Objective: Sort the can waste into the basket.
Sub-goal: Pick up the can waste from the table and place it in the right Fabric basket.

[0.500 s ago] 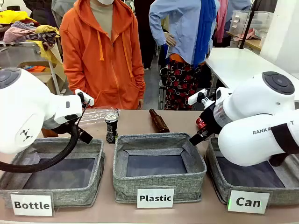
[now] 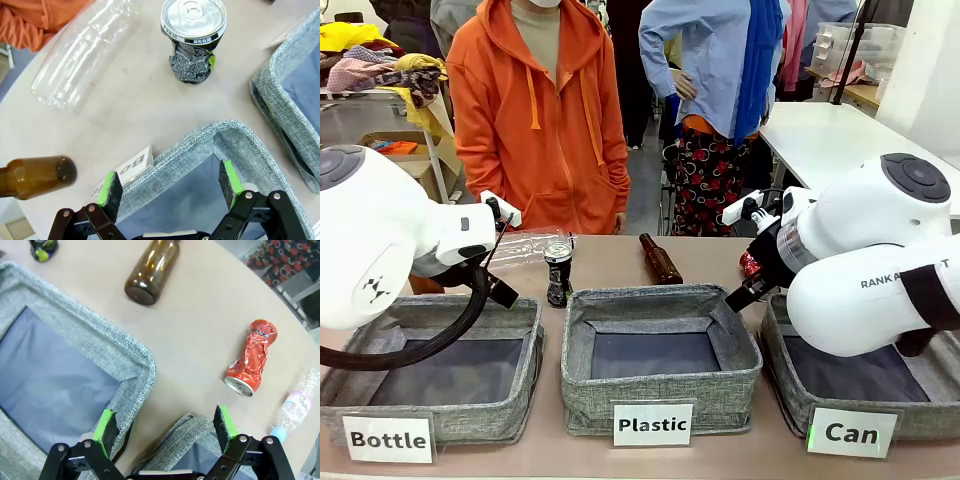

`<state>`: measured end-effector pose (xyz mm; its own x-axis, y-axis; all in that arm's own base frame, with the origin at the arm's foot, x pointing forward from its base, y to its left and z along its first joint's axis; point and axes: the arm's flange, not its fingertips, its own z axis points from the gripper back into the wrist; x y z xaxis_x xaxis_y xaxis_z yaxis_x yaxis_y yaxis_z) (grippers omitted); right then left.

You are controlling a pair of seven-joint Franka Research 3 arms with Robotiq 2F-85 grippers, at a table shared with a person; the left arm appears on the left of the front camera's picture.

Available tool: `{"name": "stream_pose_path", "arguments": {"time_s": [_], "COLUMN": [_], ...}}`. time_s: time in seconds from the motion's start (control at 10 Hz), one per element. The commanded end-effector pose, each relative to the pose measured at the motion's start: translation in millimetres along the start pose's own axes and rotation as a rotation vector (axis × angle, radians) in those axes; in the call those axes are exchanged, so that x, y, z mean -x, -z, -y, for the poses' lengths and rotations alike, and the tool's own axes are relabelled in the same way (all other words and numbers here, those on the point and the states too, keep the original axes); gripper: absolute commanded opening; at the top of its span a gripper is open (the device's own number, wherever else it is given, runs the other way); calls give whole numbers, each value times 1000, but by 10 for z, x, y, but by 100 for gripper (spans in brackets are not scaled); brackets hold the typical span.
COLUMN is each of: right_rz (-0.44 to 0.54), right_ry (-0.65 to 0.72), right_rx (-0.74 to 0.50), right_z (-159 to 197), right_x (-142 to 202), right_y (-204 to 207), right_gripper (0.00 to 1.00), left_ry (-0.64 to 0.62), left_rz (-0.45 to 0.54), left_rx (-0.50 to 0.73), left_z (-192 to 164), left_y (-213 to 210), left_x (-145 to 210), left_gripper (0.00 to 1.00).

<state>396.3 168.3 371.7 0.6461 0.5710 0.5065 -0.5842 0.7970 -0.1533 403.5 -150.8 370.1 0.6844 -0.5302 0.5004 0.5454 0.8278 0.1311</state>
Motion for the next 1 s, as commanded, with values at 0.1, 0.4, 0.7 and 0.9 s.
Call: {"name": "stream_pose_path", "arguments": {"time_s": [0.1,0.4,0.7,0.9], "right_rz": [0,0,0,0], "right_ry": [1,1,1,1], "right_rx": [0,0,0,0], "right_z": [1,1,1,1], "right_x": [0,0,0,0], "right_y": [0,0,0,0], "right_gripper": [100,100,100,100], "left_ry": [-1,-1,-1,-1], "left_rz": [0,0,0,0], "left_rx": [0,0,0,0], "left_z": [-3,-3,-3,-3], "left_y": [0,0,0,0], "left_x": [1,1,1,1], "left_gripper": [100,100,100,100]}}
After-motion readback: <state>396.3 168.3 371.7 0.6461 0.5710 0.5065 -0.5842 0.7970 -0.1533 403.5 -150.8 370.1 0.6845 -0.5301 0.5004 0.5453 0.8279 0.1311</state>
